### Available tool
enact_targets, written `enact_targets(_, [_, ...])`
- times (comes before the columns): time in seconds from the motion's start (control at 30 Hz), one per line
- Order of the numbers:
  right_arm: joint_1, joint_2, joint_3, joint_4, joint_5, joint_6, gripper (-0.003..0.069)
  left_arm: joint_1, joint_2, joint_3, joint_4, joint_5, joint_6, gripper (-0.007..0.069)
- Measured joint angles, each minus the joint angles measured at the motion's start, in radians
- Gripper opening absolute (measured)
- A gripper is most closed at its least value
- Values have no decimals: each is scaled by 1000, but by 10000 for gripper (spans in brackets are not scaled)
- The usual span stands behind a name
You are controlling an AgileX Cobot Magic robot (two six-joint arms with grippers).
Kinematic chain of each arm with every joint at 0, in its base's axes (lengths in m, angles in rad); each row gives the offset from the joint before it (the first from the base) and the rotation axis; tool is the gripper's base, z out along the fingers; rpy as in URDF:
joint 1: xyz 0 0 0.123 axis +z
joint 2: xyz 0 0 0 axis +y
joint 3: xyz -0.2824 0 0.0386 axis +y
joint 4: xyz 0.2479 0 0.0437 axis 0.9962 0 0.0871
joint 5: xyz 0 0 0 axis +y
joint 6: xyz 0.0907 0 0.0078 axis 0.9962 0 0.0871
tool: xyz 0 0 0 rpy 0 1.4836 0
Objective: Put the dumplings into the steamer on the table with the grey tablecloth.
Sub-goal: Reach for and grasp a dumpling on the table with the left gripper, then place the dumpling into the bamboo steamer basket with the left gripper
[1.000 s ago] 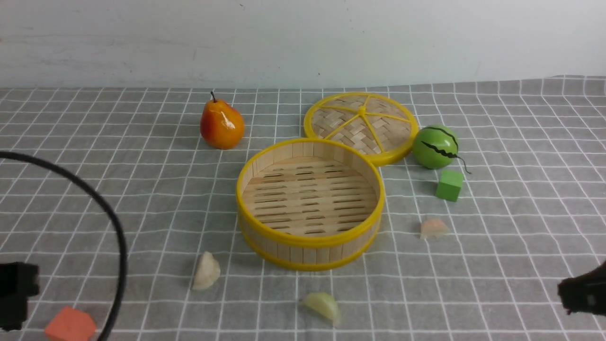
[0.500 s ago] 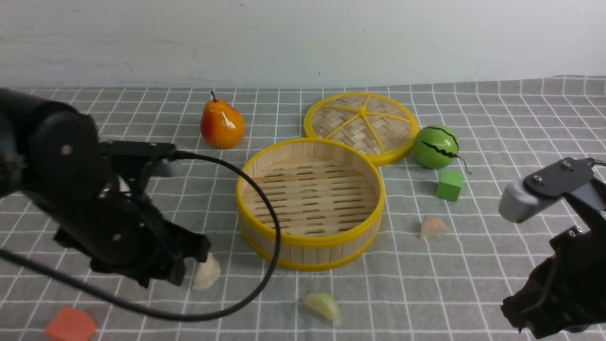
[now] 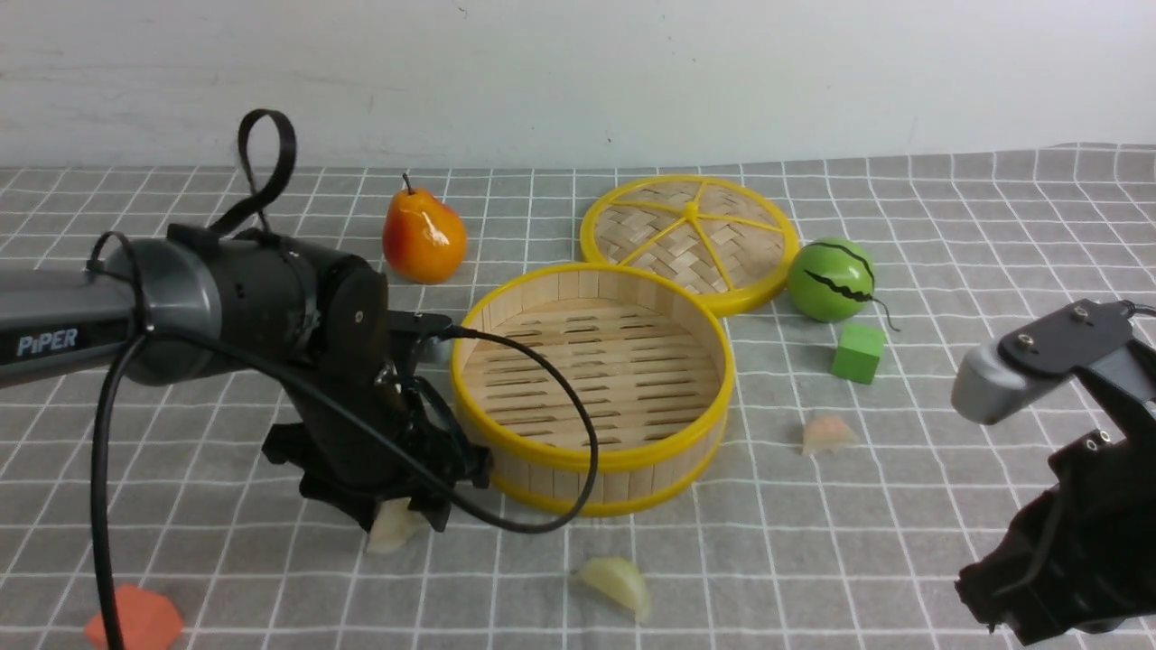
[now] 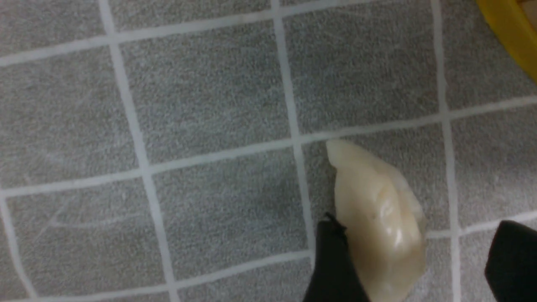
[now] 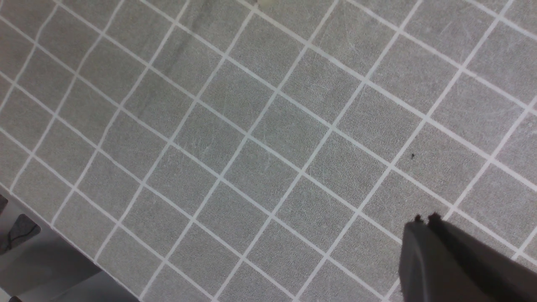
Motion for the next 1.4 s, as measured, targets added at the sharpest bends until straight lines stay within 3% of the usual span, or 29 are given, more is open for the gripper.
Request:
enact_targets(0.13, [0,0,0,0,0,0,-1,0,8,-3,10,-3,-34,212])
enact_targets(0.17, [0,0,0,0,0,0,-1,0,8,-6,11,3,-41,210])
enact_targets(0.37, [0,0,0,0,0,0,0,-10,-13,-77,8,116,-37,220])
enact_targets(0.57, [0,0,0,0,-7,0,1,-106,-30,-359,9,183,-23,220])
enact_targets(0.67, [0,0,0,0,-11,0,6,-157,72,-588,0,223,-52,220])
enact_targets(0.93, [0,0,0,19,-11,0,13,-161,435,-1007,0,348,-104,220])
enact_targets(1.2, [1,0,0,19,1,-2,13,-161,546,-1086,10,332,-148,220])
enact_targets(1.33, [1,0,-6,17,8,-10,19,-158,544,-1089,10,327,-149,294])
enact_targets(1.4, [1,0,-32,11,27,-13,20,-149,525,-1090,0,350,-150,391])
